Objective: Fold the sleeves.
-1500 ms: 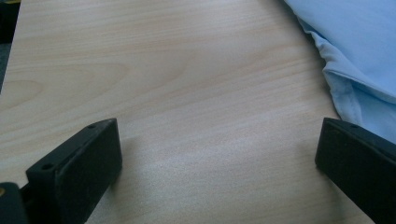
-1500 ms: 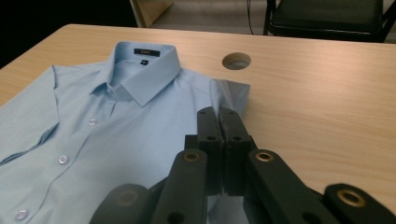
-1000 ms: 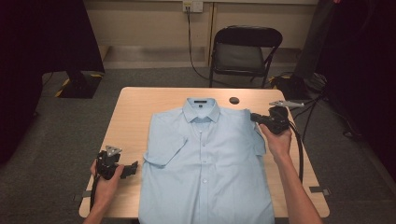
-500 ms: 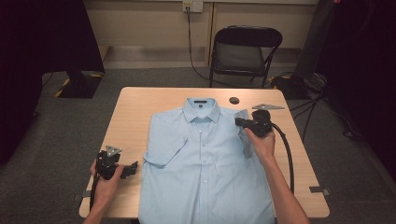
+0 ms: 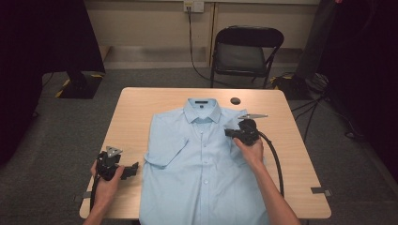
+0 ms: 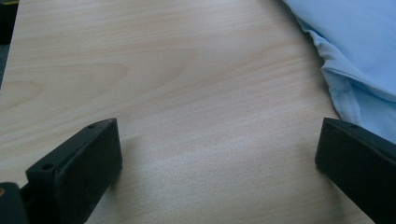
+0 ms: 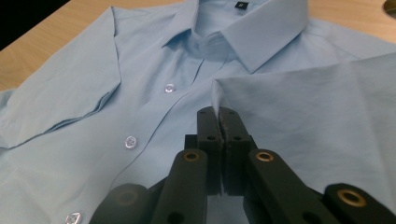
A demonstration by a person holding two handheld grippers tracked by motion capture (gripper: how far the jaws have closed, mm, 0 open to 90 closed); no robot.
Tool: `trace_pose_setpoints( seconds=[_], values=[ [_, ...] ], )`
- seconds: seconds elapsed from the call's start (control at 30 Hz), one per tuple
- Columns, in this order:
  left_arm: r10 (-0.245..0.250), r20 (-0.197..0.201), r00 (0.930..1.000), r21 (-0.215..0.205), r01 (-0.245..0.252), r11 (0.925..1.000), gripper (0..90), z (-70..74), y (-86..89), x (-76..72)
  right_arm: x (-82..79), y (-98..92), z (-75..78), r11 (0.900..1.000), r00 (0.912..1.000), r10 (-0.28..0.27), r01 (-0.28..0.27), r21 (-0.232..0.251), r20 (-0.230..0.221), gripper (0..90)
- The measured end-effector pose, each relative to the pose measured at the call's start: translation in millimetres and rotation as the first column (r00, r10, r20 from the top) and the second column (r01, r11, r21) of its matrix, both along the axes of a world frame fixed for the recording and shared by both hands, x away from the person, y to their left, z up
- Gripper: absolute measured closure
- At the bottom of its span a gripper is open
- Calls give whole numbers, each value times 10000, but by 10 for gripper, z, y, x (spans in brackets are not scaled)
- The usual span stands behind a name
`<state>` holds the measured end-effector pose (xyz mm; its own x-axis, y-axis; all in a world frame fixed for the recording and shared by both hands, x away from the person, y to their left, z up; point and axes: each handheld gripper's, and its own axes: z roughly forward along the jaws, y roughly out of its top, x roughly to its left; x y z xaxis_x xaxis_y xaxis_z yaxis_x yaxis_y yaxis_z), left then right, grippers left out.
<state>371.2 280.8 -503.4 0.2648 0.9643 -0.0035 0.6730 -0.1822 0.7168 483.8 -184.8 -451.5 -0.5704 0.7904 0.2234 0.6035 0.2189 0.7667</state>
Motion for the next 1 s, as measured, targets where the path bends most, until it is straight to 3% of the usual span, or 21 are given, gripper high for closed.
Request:
trace_pose_setpoints(
  seconds=[0.27,0.5,0.6,0.67,0.77,0.9,1.0],
  values=[
    [-1,1,10000,3,1,10000,0,0,0,0,17,161,-196,9990,9993,150,-164,-426,-342,885],
    [-4,0,10000,4,4,10000,0,0,0,0,74,215,-338,9986,9978,71,-106,-522,-660,872],
    [-2,1,10000,2,2,10000,0,0,0,0,81,214,-356,9988,9975,126,-159,-467,-692,783],
    [-1,1,10000,2,1,10000,0,0,0,0,76,198,-328,9991,9977,124,-150,-395,-668,666],
    [-2,1,10000,4,2,10000,0,0,0,0,55,137,-249,9998,9983,143,-149,-109,-558,603],
    [-2,3,10000,3,2,10000,0,0,0,0,-2,29,-135,9998,9997,-110,113,144,-219,478],
    [-1,3,10000,4,1,10000,0,0,0,0,-31,-91,-109,9991,9990,-423,423,-3,-127,416]
  ],
)
